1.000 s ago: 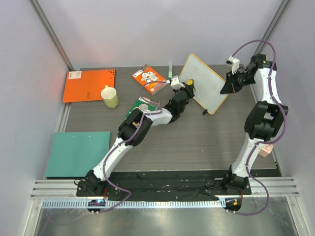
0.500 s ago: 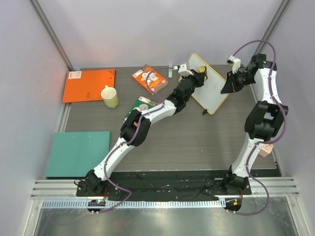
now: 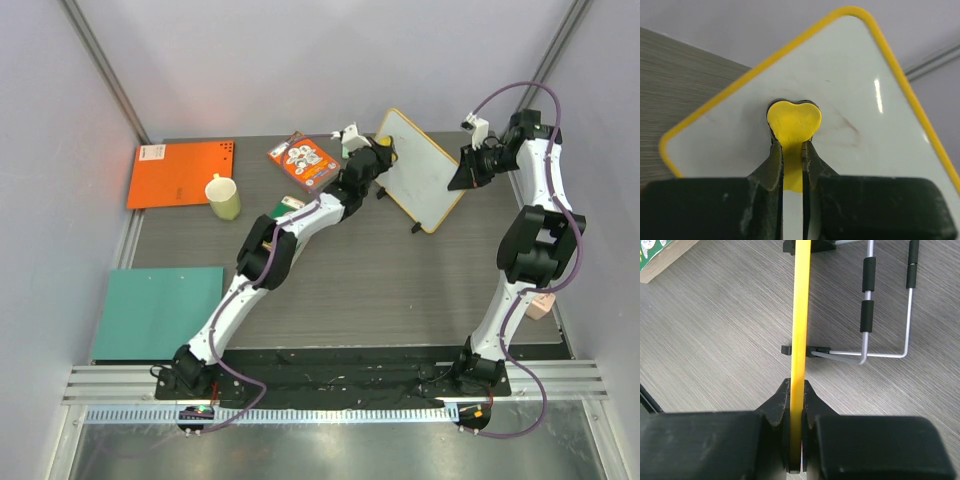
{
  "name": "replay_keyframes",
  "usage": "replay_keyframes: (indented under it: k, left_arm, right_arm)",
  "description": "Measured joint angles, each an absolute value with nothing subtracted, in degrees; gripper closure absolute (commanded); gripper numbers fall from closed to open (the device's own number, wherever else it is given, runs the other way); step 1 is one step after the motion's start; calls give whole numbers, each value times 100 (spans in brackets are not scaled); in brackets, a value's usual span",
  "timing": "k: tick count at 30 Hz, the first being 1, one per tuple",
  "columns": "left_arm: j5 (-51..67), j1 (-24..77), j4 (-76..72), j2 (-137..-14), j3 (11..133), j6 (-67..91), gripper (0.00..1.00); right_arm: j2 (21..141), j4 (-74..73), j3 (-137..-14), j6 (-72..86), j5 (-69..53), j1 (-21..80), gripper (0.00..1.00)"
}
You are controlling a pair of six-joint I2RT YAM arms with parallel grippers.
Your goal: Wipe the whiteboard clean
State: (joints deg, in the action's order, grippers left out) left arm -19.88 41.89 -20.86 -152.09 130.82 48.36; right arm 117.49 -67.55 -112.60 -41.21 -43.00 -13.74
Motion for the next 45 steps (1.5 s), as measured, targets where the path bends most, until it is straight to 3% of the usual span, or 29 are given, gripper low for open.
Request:
replay_keyframes:
  k: [9, 27, 45]
  left_arm:
    - [-1885, 3957, -1697, -15404, 13262, 4825, 100]
    - [-1791, 4401, -1730, -15404, 13677, 3111, 100]
    - [-1083, 4270, -1806, -15401, 13891, 3004, 100]
  right_arm:
    - [11688, -6748, -11179, -4143, -4340, -1372, 99]
    - [11681, -6746, -11142, -4036, -4318, -1404, 99]
    - [11660, -6705, -11098, -4064, -4318, -1404, 99]
